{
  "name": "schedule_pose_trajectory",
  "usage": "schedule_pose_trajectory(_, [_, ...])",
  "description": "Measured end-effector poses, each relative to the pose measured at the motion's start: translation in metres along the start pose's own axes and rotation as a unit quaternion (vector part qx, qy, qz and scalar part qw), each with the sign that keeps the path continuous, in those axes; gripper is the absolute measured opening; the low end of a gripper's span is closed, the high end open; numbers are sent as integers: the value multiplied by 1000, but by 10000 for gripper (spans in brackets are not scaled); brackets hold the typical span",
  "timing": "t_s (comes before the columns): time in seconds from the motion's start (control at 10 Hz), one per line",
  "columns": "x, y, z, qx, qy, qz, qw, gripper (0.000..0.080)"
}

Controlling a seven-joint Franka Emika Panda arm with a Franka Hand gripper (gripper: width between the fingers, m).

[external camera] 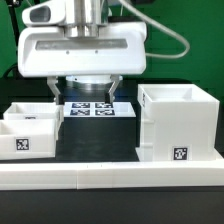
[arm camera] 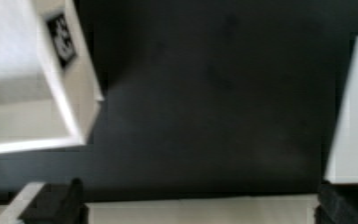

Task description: Assemble drawer

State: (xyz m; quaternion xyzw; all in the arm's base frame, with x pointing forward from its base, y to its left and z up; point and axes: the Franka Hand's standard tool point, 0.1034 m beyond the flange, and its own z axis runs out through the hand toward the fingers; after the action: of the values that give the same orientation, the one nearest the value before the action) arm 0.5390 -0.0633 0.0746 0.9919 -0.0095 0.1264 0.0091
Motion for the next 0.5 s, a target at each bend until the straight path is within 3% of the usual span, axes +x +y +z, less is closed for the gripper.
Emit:
schedule_pose_trajectory(0.1, [-7, 12, 7, -2, -6, 3, 1000, 649])
schedule_pose_trajectory(0.5, [-6, 10, 6, -1, -6, 4, 1000, 649])
